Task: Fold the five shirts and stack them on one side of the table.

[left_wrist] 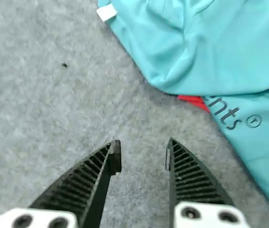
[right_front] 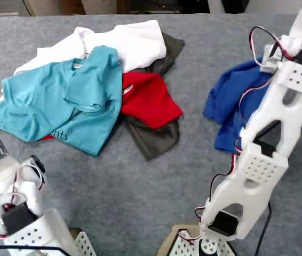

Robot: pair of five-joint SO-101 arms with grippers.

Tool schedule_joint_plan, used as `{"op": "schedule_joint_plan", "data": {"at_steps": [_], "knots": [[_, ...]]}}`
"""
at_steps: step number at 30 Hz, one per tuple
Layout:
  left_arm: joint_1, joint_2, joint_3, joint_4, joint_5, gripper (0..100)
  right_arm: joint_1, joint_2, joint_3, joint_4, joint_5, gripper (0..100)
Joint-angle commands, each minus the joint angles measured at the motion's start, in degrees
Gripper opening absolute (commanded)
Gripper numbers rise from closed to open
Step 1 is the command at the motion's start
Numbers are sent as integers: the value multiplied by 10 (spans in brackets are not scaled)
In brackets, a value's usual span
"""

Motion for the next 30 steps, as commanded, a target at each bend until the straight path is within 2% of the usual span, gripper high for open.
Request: {"op": "schedule_joint_plan", "data": {"at_steps": [1,5,9,12,15,19,24,30], "knots": [[26,115,-162,-4,9,168,-44,17,36,10,33,4],[120,315,-347,65,46,168,-69,70,46,-11,31,4],[254,532,-542,147,85,168,-73,153,44,-77,30,4],[368,661,-666,194,84,170,-73,206,33,-106,30,4],[436,760,-777,214,89,240,-72,244,0,-134,30,4],[463,885,-901,201,89,291,-68,292,-45,-137,30,4],[464,1068,-1052,145,88,289,-68,330,-124,-116,30,4],[481,1276,-1251,128,89,288,-72,364,-190,-88,31,4]]}}
